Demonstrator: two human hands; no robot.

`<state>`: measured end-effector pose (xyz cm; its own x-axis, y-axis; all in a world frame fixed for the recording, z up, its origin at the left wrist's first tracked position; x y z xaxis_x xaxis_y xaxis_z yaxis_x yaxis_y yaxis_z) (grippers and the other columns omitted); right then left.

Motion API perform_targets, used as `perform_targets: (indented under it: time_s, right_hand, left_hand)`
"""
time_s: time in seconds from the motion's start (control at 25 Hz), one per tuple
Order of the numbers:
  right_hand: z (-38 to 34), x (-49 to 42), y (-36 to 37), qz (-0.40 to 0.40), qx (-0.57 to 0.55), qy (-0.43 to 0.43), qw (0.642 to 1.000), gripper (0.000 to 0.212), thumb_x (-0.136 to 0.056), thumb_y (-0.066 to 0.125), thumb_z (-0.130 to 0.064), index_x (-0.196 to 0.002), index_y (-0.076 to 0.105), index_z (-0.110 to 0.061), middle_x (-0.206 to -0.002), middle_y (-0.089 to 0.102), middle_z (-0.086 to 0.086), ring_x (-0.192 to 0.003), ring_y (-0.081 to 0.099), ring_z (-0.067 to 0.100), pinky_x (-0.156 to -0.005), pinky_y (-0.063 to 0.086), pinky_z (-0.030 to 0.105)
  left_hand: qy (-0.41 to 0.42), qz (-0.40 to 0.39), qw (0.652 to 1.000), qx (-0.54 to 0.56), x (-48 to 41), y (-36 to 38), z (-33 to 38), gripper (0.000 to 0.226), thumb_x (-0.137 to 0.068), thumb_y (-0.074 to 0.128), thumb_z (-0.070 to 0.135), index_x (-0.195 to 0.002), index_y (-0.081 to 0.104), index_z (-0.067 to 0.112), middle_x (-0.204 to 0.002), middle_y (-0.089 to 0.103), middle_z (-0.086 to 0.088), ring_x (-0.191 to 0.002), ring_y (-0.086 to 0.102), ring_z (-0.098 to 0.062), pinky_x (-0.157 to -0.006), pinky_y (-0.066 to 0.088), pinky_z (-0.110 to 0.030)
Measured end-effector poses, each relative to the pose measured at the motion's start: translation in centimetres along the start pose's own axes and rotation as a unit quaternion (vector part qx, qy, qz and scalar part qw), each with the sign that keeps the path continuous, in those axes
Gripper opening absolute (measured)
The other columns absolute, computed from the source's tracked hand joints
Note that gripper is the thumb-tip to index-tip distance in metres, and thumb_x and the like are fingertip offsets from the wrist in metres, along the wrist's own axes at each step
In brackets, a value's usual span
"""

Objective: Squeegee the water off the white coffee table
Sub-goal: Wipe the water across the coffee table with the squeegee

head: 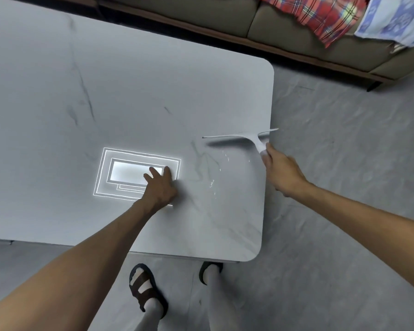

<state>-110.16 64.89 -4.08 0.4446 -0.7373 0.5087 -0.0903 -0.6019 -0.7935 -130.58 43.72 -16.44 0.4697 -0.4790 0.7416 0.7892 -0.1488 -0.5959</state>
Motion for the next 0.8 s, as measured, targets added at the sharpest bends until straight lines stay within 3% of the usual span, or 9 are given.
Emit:
perform_targets:
  time_s: [0.12, 0.2, 0.28, 0.36, 0.44, 0.52, 0.68, 0.8]
  right_hand:
    - [-3.3, 0.4, -1.0, -0.043, 0.013, -0.073, 0.996, 0.033, -0.103, 0.029, -0.043, -0.116, 0.054, -0.026, -0.08, 0.058, 0.002, -0.073, 0.054, 0.028, -0.061, 0.044, 0.033]
    - [-4.8, -0.2, -0.1, -0.103, 0.087, -0.126, 0.983, 0.033, -0.102, 0.029, -0.049, -0.123, 0.053, -0.042, -0.077, 0.059, -0.009, -0.079, 0.056, 0.022, -0.07, 0.046, 0.035]
    - [-6.4, -1.0, 1.4, -0.153, 0.159, -0.186, 0.957, 0.033, -0.1, 0.029, -0.053, -0.127, 0.048, -0.055, -0.081, 0.06, -0.022, -0.087, 0.056, 0.015, -0.067, 0.04, 0.031]
    - [-7.0, -2.2, 3.4, -0.19, 0.199, -0.223, 0.935, 0.034, -0.1, 0.029, -0.054, -0.13, 0.045, -0.058, -0.108, 0.062, -0.031, -0.101, 0.054, 0.013, -0.072, 0.034, 0.03]
    - [-6.5, -3.0, 5.2, -0.198, 0.215, -0.252, 0.922, 0.036, -0.1, 0.028, -0.054, -0.132, 0.044, -0.056, -0.13, 0.058, -0.025, -0.116, 0.053, 0.016, -0.079, 0.032, 0.03]
    - [-4.7, -3.9, 5.6, -0.19, 0.207, -0.273, 0.92, 0.036, -0.1, 0.028, -0.051, -0.133, 0.043, -0.056, -0.132, 0.058, -0.02, -0.118, 0.054, 0.02, -0.08, 0.034, 0.032]
    - [0.1, -6.3, 4.4, -0.146, 0.188, -0.279, 0.93, 0.039, -0.1, 0.029, -0.048, -0.137, 0.041, -0.054, -0.137, 0.057, -0.013, -0.121, 0.054, 0.027, -0.083, 0.036, 0.035]
    - [3.5, -8.0, 2.0, -0.095, 0.166, -0.256, 0.948, 0.039, -0.1, 0.03, -0.045, -0.135, 0.043, -0.054, -0.133, 0.061, -0.009, -0.118, 0.056, 0.03, -0.089, 0.043, 0.037]
  left_hand:
    - [0.021, 0.056, 0.997, 0.052, 2.0, -0.7, -2.6, 0.054, -0.082, 0.053, 0.008, -0.134, 0.039, 0.0, -0.123, 0.051, -0.024, -0.113, 0.05, -0.041, -0.094, 0.046, -0.045]
    - [0.004, 0.082, 0.991, 0.102, 3.4, -0.6, -3.3, 0.052, -0.089, 0.048, 0.007, -0.139, 0.036, -0.002, -0.133, 0.048, -0.024, -0.125, 0.047, -0.04, -0.102, 0.042, -0.044]
    - [-0.026, 0.089, 0.99, 0.105, 4.3, 0.1, -3.2, 0.056, -0.094, 0.042, 0.006, -0.147, 0.027, -0.001, -0.148, 0.038, -0.023, -0.139, 0.036, -0.037, -0.112, 0.033, -0.04]
    - [-0.024, 0.078, 0.99, 0.111, 4.8, 1.6, -1.9, 0.063, -0.094, 0.043, 0.006, -0.152, 0.019, 0.001, -0.153, 0.029, -0.025, -0.142, 0.03, -0.039, -0.116, 0.028, -0.043]
    - [-0.033, 0.066, 0.991, 0.11, 4.9, 3.1, -0.2, 0.07, -0.09, 0.048, 0.007, -0.153, 0.017, 0.005, -0.152, 0.025, -0.028, -0.139, 0.03, -0.044, -0.115, 0.03, -0.05]
    - [-0.057, 0.069, 0.99, 0.109, 4.9, 4.9, 2.0, 0.07, -0.091, 0.046, 0.01, -0.154, 0.014, 0.006, -0.153, 0.022, -0.03, -0.139, 0.028, -0.047, -0.114, 0.028, -0.054]
    - [-0.149, 0.13, 0.967, 0.158, 4.1, 6.2, 5.7, 0.059, -0.094, 0.0, 0.002, -0.152, 0.006, -0.004, -0.155, 0.009, -0.038, -0.138, 0.015, -0.062, -0.114, 0.022, -0.06]
    - [-0.187, 0.109, 0.971, 0.1, 4.8, 6.2, 6.8, 0.054, -0.102, 0.017, 0.01, -0.151, 0.004, -0.008, -0.15, 0.007, -0.046, -0.136, 0.015, -0.065, -0.112, 0.024, -0.062]
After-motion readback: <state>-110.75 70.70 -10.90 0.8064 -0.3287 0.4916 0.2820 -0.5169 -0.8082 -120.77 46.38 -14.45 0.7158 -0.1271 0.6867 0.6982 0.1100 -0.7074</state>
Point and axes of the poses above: each hand's wrist, its own x-axis away from the middle knuckle, its own y-axis out of the palm, z = x × y, the point moved 6 cm from there along -x, towards the middle knuckle
